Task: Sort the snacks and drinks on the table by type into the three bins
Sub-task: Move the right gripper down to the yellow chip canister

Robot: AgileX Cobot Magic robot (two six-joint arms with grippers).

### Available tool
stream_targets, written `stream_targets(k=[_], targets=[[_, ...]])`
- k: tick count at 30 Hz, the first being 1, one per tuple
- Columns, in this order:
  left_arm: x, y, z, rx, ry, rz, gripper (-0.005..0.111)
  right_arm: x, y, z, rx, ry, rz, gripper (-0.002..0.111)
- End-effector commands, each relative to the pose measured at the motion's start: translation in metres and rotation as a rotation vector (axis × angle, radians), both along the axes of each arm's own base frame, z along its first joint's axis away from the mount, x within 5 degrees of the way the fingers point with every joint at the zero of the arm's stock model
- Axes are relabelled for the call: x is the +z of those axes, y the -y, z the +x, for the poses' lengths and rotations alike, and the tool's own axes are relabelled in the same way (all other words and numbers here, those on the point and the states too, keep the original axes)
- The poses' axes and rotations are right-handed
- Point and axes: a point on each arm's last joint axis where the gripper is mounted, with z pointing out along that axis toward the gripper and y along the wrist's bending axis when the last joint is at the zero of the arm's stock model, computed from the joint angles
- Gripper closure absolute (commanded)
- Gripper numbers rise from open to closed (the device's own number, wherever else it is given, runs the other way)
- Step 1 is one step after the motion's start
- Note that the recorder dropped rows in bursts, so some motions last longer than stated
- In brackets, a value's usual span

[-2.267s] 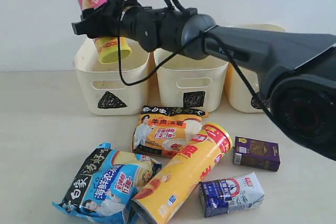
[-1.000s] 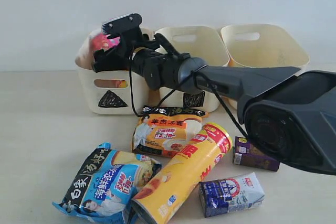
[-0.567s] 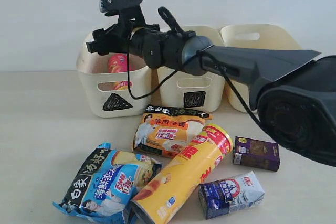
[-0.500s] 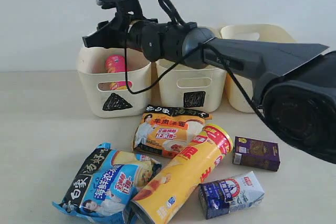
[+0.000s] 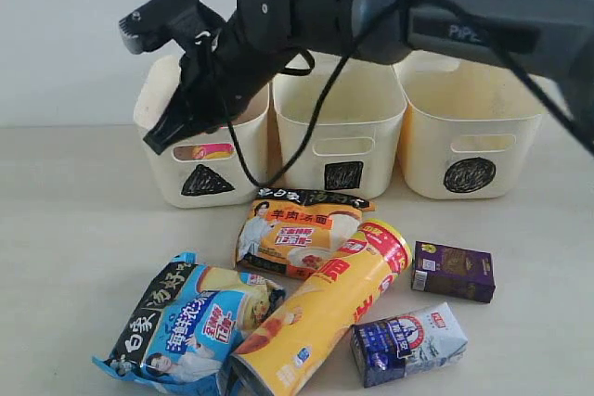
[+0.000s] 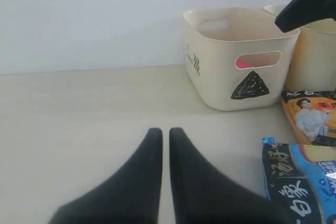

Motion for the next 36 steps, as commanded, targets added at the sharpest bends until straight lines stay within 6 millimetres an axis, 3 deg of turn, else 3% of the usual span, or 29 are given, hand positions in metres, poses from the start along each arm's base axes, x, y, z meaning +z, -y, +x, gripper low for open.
stream_targets(k=[1, 9, 14, 19, 22, 25, 28, 30, 33, 34, 36], targets=[[-0.001, 0.000, 0.000, 0.002, -0.002, -0.006, 0.102, 0.010, 0.026, -0.035, 0.041, 0.096, -0.003, 0.109], [-0.001, 0.000, 0.000, 0.002, -0.002, -0.006, 0.102, 0.015, 0.066, -0.082, 0.215, -0.003, -0.232, 0.108], [-0.001, 0.000, 0.000, 0.002, -0.002, -0.006, 0.102, 0.017, 0.084, -0.107, 0.480, -0.100, -0.452, 0.108], [-0.001, 0.000, 0.000, 0.002, -0.002, -0.006, 0.102, 0.011, 0.089, -0.125, 0.786, -0.167, -0.530, 0.108], [-0.001, 0.000, 0.000, 0.002, -0.002, -0.006, 0.102, 0.004, 0.086, -0.126, 0.976, -0.105, -0.551, 0.108], [-0.001, 0.000, 0.000, 0.002, -0.002, -0.006, 0.102, -0.009, 0.086, -0.125, 0.995, -0.138, -0.567, 0.107], [-0.001, 0.000, 0.000, 0.002, -0.002, -0.006, 0.102, -0.026, 0.087, -0.126, 1.000, -0.203, -0.583, 0.093], [-0.001, 0.000, 0.000, 0.002, -0.002, -0.006, 0.102, -0.037, 0.088, -0.126, 1.003, -0.240, -0.594, 0.074], [-0.001, 0.000, 0.000, 0.002, -0.002, -0.006, 0.102, -0.046, 0.088, -0.124, 0.994, -0.256, -0.611, 0.032], [-0.001, 0.000, 0.000, 0.002, -0.002, -0.006, 0.102, -0.048, 0.086, -0.122, 0.967, -0.246, -0.608, 0.023], [-0.001, 0.000, 0.000, 0.002, -0.002, -0.006, 0.102, -0.048, 0.083, -0.119, 0.912, -0.229, -0.600, 0.021]])
